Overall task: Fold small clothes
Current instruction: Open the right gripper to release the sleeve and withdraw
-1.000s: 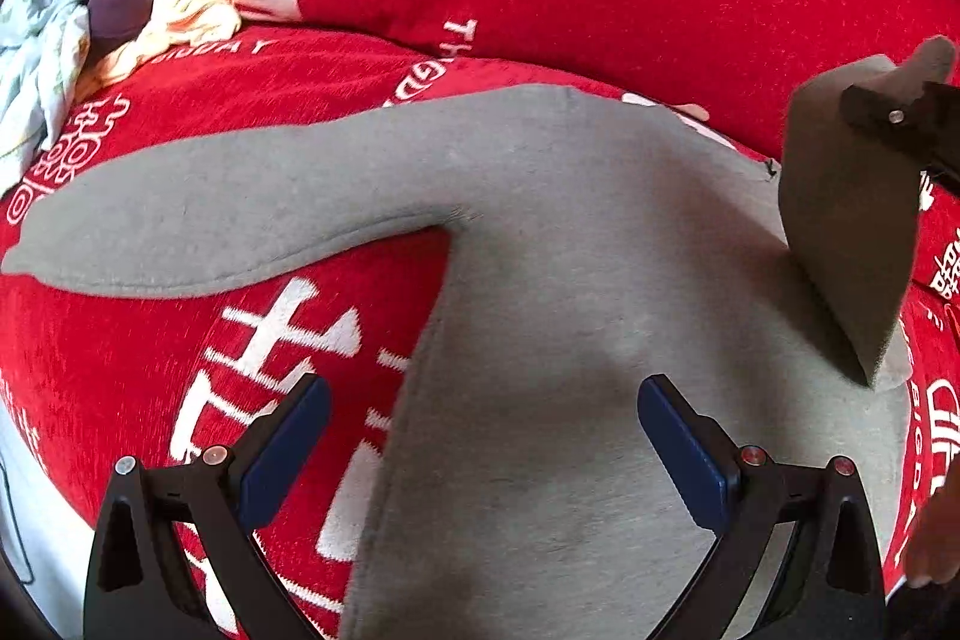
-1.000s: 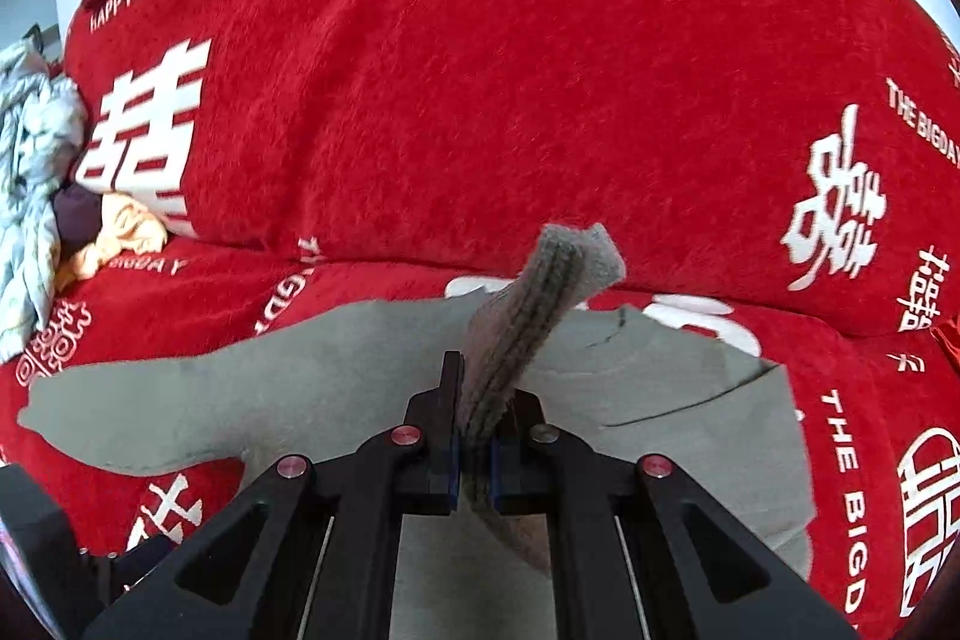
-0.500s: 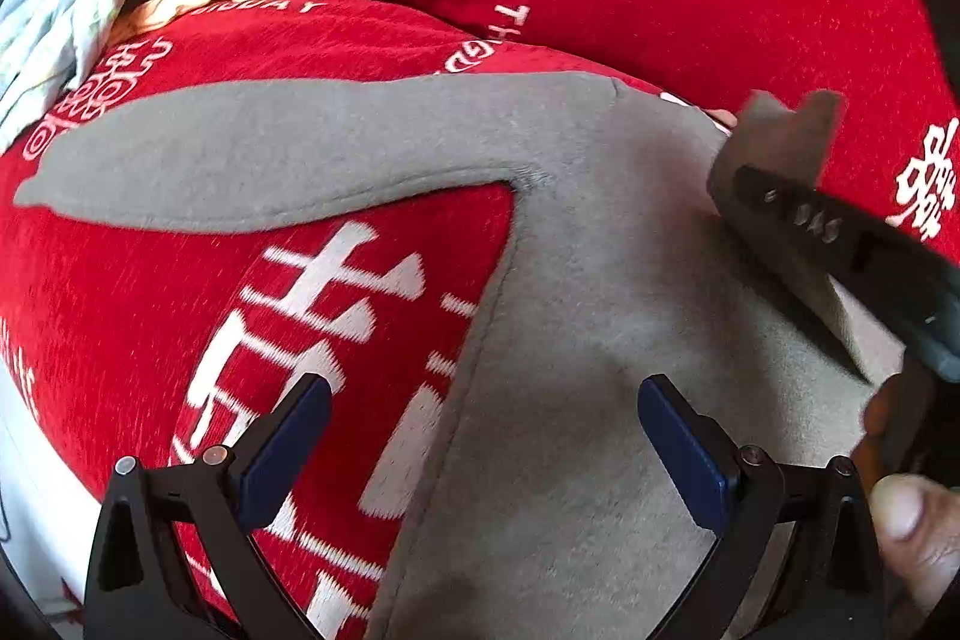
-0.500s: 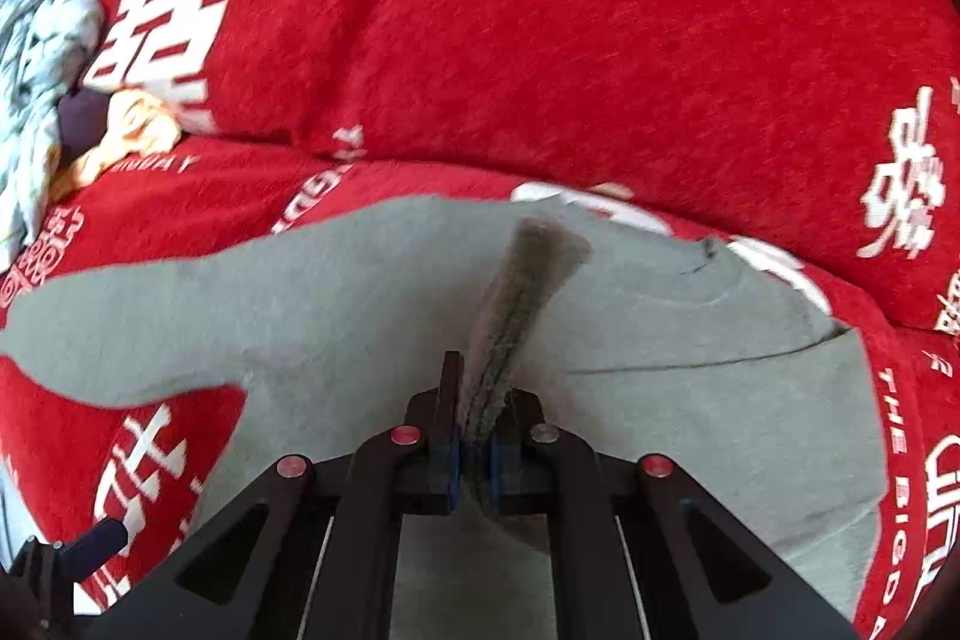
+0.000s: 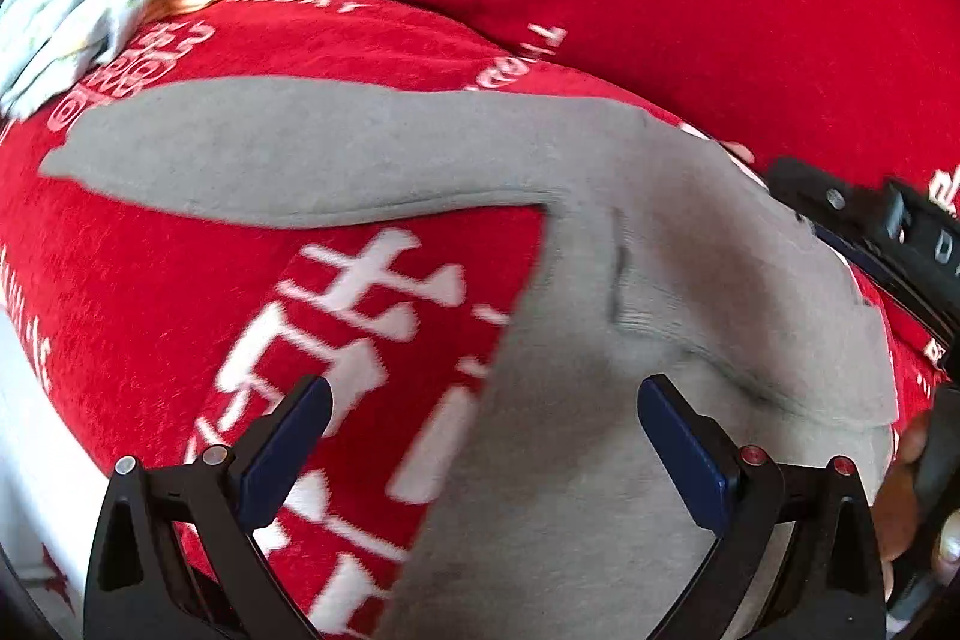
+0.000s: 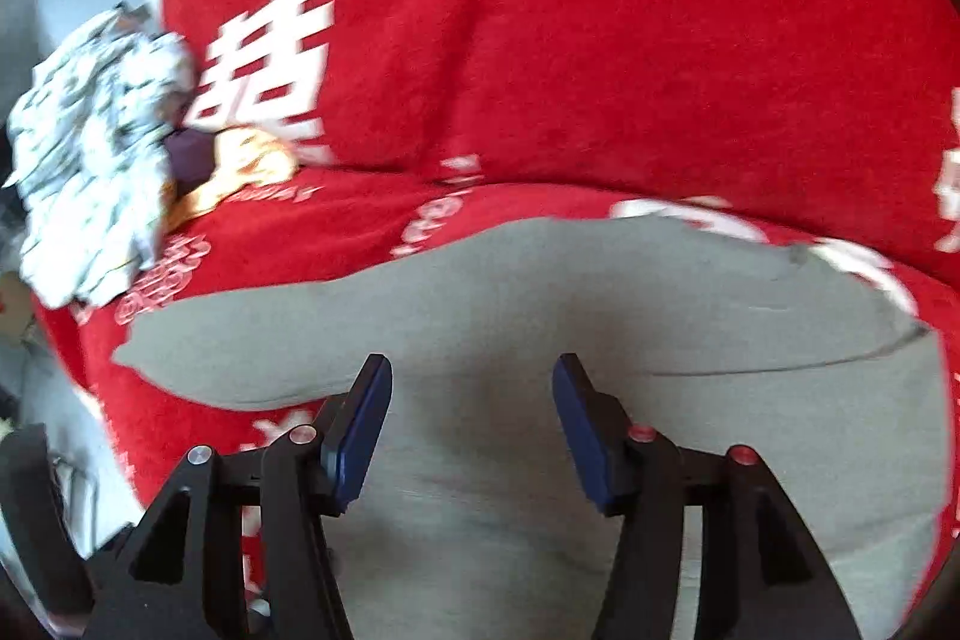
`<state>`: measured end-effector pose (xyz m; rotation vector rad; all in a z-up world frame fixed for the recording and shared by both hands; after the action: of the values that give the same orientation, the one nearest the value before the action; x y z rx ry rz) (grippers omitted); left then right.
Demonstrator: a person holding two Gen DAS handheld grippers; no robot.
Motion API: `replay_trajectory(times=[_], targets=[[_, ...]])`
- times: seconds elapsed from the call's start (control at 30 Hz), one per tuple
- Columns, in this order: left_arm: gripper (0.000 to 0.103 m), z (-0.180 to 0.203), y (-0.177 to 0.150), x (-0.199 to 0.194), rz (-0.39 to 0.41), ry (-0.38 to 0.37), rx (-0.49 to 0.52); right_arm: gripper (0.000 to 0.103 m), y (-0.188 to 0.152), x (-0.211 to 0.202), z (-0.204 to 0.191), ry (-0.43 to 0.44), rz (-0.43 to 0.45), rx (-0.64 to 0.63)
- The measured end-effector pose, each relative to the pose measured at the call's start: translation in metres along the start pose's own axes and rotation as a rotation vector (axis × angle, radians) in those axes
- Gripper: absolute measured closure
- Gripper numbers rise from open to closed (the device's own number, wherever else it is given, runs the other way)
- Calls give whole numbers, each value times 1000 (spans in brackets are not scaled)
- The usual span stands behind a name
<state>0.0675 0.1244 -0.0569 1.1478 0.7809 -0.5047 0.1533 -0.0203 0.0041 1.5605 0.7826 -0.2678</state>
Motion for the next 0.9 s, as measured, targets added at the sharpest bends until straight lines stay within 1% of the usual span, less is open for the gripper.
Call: replay_trajectory(times=[0.07, 0.1, 0.13, 0.2, 0.27, 0.3, 0.37, 0.43, 0.47, 0.5, 0.53, 0.57, 0.63, 0.7, 0.73, 0.77, 0.83, 0.9], targets=[[1, 26, -1, 1, -5, -25, 57, 43, -2, -9, 50, -139, 0, -22], [1, 38, -1, 1, 0, -34, 81, 43, -3, -12, 66, -180, -4, -23], [1, 57, -2, 2, 2, -51, 122, 43, -7, -17, 93, -238, -11, -11], [1, 85, -4, 5, -1, -75, 177, 43, -14, -25, 134, -315, -22, 22], [1, 120, -7, 11, -11, -115, 226, 43, -27, -34, 181, -393, -45, 72], [1, 135, -9, 15, -19, -137, 245, 43, -29, -35, 193, -405, -52, 88], [1, 169, -14, 27, -42, -189, 283, 43, -41, -37, 218, -420, -75, 138], [1, 191, -22, 39, -58, -192, 340, 43, -53, -33, 229, -403, -99, 154], [1, 199, -27, 47, -72, -201, 369, 43, -57, -28, 228, -388, -110, 144], [1, 202, -31, 56, -88, -193, 389, 43, -61, -24, 229, -376, -122, 113], [1, 198, -33, 63, -86, -154, 407, 43, -62, -24, 232, -372, -110, 91], [1, 194, -31, 63, -51, -137, 426, 43, -61, -26, 236, -379, -92, 70], [1, 185, -27, 60, -27, -122, 442, 43, -61, -30, 246, -394, -86, 74], [1, 170, -20, 57, -8, -83, 437, 43, -59, -37, 258, -433, -80, 79], [1, 160, -14, 57, 0, -42, 423, 43, -57, -41, 261, -440, -75, 85], [1, 152, -10, 57, 2, -23, 399, 43, -54, -44, 260, -431, -63, 95], [1, 150, -4, 60, -15, -25, 327, 43, -42, -43, 249, -378, -32, 104], [1, 162, -3, 64, -42, -55, 278, 42, -34, -32, 233, -326, -32, 75]])
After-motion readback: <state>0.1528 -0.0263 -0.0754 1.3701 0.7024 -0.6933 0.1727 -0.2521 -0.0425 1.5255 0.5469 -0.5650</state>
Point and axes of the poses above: each gripper's, at about its wrist camera, not at the fingertips, and x roughly the way its jaws point, z to its right, y to its top, the point moved 10 cm from there along x, roughly the way its jaws point, and after that the axes turned 13 degrees about z, right-handed, at the moved point
